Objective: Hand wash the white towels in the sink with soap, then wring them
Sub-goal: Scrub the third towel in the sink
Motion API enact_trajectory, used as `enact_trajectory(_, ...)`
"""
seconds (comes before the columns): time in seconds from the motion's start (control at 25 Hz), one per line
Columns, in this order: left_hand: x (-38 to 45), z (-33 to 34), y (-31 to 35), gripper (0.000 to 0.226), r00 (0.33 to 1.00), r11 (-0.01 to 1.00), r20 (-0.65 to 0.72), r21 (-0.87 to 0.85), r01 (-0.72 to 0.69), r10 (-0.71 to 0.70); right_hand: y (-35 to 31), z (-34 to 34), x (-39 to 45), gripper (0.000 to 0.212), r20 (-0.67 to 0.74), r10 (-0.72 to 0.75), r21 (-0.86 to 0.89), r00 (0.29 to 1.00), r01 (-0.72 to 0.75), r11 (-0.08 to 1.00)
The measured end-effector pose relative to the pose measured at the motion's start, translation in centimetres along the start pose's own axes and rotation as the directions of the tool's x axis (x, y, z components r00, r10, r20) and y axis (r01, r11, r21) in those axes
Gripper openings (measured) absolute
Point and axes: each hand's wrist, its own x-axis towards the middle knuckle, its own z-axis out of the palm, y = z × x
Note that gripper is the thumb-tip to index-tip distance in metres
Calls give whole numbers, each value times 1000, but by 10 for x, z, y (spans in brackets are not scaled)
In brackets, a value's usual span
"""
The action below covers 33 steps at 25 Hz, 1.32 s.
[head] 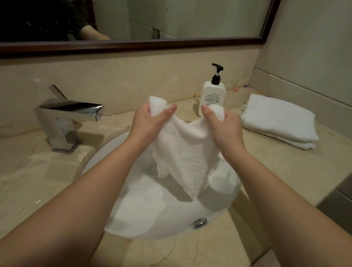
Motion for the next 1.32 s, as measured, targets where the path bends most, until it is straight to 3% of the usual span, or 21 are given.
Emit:
enact_trajectory(0.08,-4,-2,2,38,999,999,-24,44,-23,24,-1,-2,-4,39,-5,6,10,1000,-6,1000)
enact_trajectory(0.2,-17,2,2,43,978,984,-113,64,-167,174,2,5,-13,20,4,78,232,997,-77,970)
enact_trajectory(0.28,-24,9,5,41,952,968,-179,22,-249,249,0,14,-13,20,-3,139,394,990,-127,910)
enact_trajectory(0.36,-22,18,9,41,940,968,-253,-45,-248,229,-2,25,-9,25,-2,158,459,987,-139,877)
enact_trajectory(0.44,-17,31,7,47,963,978,-259,-171,-119,72,-3,37,-5,27,-38,152,439,988,-120,890)
enact_trajectory(0.48,-15,38,2,50,971,963,-219,-267,29,-90,-1,43,-4,28,-64,156,415,986,-116,902)
enact_trajectory(0.56,-13,52,-17,54,915,837,-46,-424,346,-401,9,54,-5,34,-97,176,339,980,-134,931)
enact_trajectory(0.64,-18,61,-33,58,849,723,99,-480,497,-519,20,64,-7,41,-139,218,207,966,-187,960)
enact_trajectory(0.72,-19,64,-41,63,853,730,110,-468,497,-510,28,70,-14,41,-137,216,105,967,-202,974)
enact_trajectory(0.92,-5,44,-51,43,812,769,-116,-419,482,-573,33,86,-47,55,87,135,-7,987,-135,991)
enact_trajectory(1.0,-9,47,-51,49,844,803,-52,-343,487,-534,36,87,-30,59,25,172,-91,985,-169,981)
enact_trajectory(1.12,-13,59,-53,52,862,815,63,-297,497,-503,43,82,-11,57,-100,263,-53,960,-269,962)
enact_trajectory(1.24,2,55,-73,41,796,690,109,-439,576,-595,50,90,-30,55,48,161,-87,986,-157,984)
enact_trajectory(1.32,0,59,-72,49,778,647,212,-451,614,-591,50,90,-20,57,24,150,-155,988,-144,977)
